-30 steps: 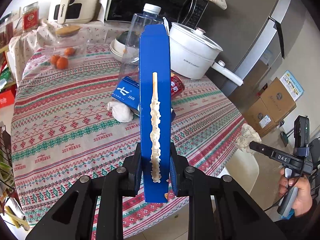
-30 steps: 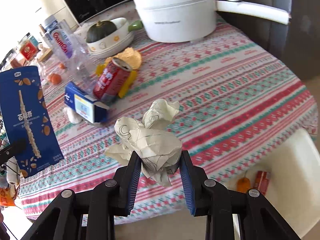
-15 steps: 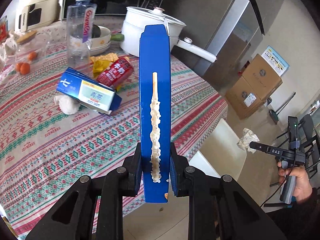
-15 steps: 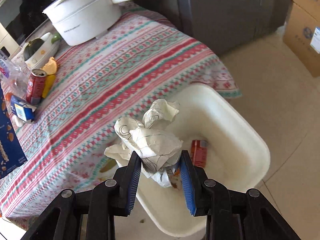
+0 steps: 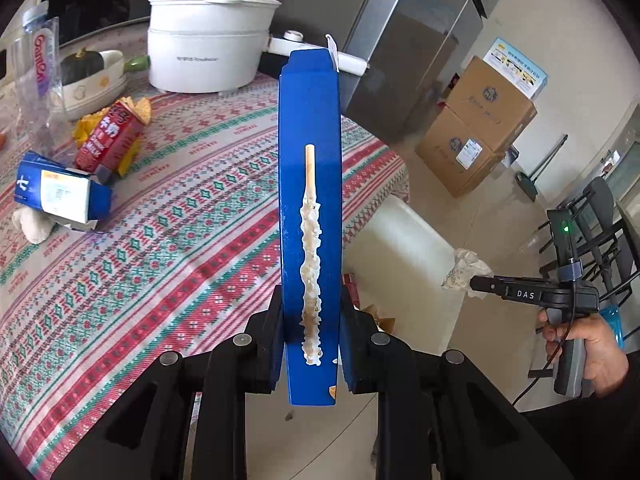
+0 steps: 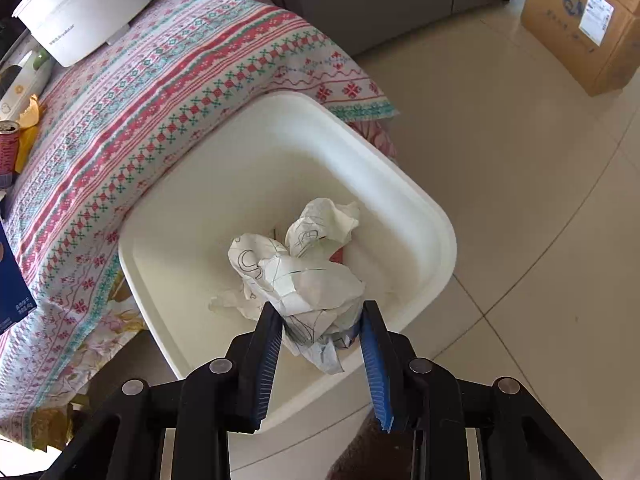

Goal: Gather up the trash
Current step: 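Carry the tissue and biscuit box over the white bin and release both, then grasp the blue-white toothpaste box on the table with the left tool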

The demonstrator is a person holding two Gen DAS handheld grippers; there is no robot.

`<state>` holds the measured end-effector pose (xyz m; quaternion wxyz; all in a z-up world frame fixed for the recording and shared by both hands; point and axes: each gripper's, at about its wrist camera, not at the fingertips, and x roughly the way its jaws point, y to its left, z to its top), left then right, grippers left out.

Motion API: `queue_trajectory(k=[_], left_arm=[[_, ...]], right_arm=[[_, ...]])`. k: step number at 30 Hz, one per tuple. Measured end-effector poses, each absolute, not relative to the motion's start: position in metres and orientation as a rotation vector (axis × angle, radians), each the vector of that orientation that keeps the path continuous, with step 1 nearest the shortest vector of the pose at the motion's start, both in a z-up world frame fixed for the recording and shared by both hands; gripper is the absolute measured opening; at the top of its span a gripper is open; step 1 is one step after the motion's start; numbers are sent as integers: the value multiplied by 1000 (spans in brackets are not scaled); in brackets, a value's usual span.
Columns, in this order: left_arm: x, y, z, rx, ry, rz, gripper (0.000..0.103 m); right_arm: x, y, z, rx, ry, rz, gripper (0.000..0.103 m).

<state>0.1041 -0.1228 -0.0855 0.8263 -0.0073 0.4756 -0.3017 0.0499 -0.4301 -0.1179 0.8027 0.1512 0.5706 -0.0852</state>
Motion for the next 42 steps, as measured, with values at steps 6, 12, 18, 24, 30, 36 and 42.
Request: queue_trajectory(k=[6, 12, 18, 24, 30, 36, 42], left_arm=[[103, -163, -98, 6, 1024, -704, 24], [101, -207, -115, 32, 1034, -760, 24], [101, -240, -135, 60, 1053, -786, 24], [104, -252, -144, 87, 1047, -788, 24], [115, -247, -148, 91, 1034, -773, 63], [121, -227, -139, 162, 1002, -668, 80], [132, -189, -122, 184, 967, -540, 88]], right_arm=[[51, -441, -125, 371, 1221, -186, 46], [49, -446, -117, 410, 1201, -179, 75], [43, -451, -114, 370, 1202, -218, 80], [35, -465, -113, 397, 1201, -236, 80], [35, -471, -112, 405, 1194, -251, 81], [36, -468, -104, 402, 1176, -240, 81], [45, -458, -99, 384, 1169, -235, 81]])
